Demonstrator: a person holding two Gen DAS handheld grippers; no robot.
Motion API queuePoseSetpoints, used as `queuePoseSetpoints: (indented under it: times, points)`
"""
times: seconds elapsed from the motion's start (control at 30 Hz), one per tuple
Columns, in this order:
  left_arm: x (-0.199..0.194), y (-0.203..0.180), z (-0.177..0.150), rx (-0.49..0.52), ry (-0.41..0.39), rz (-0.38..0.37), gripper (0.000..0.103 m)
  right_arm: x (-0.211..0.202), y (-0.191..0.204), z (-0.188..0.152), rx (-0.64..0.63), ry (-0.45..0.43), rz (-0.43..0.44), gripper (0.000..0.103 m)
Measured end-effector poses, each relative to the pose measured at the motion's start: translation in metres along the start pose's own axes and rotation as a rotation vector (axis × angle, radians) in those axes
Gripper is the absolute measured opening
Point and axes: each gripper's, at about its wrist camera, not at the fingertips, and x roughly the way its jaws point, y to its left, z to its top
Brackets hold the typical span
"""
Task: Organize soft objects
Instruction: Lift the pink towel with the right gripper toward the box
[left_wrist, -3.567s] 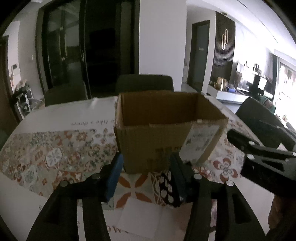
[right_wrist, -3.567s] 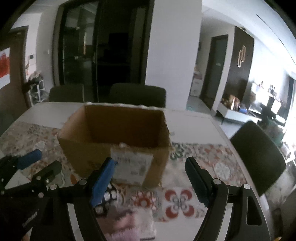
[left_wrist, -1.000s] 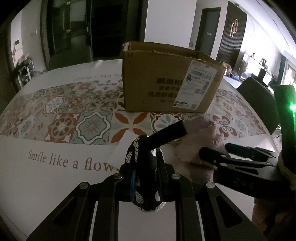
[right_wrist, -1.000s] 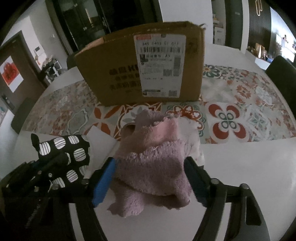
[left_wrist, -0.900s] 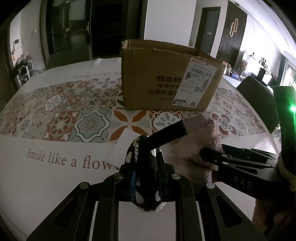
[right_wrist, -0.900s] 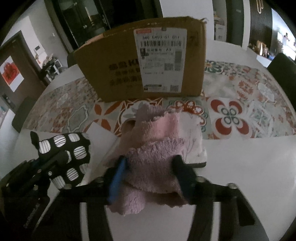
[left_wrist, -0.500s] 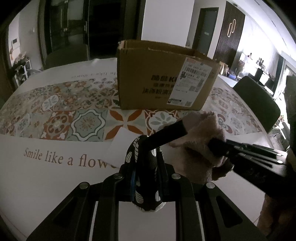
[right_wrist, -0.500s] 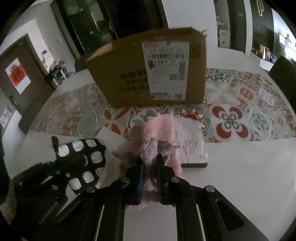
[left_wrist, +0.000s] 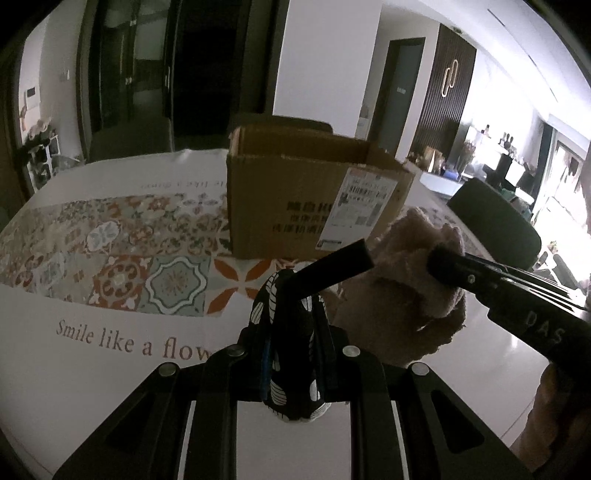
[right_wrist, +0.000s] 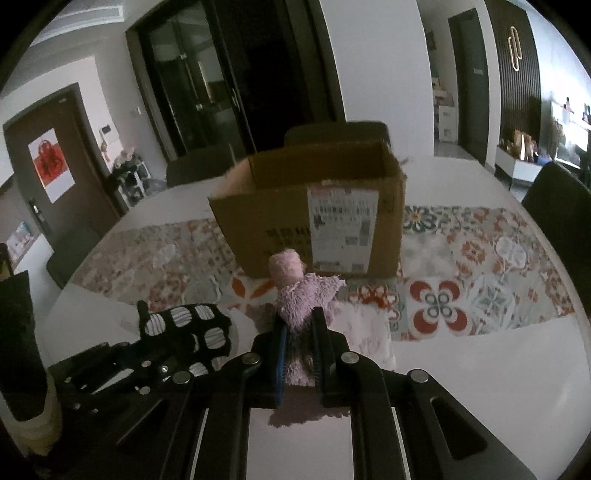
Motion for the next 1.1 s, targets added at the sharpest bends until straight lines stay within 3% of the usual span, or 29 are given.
queuePoseSetpoints:
  times: [1.1]
  points:
    - [-0.034,-0.01,0.114,0.065,-0.204,-0.003,0.019,-0.046,0.017,0.101,-0.063,-0.245,0.019,0.013]
